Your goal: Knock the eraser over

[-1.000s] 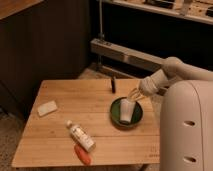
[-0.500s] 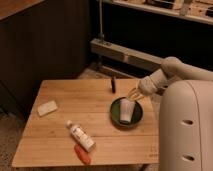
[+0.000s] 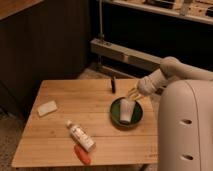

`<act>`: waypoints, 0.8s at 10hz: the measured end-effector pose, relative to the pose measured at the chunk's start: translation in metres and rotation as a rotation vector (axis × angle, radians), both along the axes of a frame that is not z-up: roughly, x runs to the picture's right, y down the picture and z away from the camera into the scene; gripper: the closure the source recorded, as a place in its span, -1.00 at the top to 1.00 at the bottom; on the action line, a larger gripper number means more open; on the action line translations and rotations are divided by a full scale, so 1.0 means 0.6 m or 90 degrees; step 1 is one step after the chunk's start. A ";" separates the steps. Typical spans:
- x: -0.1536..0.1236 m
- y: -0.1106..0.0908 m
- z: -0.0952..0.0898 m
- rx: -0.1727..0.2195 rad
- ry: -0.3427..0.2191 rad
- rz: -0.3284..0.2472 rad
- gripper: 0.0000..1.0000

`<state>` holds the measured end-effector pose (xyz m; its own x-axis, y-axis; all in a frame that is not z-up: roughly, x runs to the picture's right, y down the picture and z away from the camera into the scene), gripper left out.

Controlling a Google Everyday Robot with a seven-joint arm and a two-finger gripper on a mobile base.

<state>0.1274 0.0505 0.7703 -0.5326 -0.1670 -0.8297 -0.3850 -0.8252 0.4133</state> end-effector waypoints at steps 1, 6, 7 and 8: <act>-0.002 0.000 0.000 0.000 -0.001 0.000 -0.85; 0.029 -0.044 0.050 0.021 0.043 0.080 -0.85; 0.041 -0.056 0.061 0.030 0.057 0.105 -0.85; 0.050 -0.064 0.070 0.042 0.074 0.130 -0.85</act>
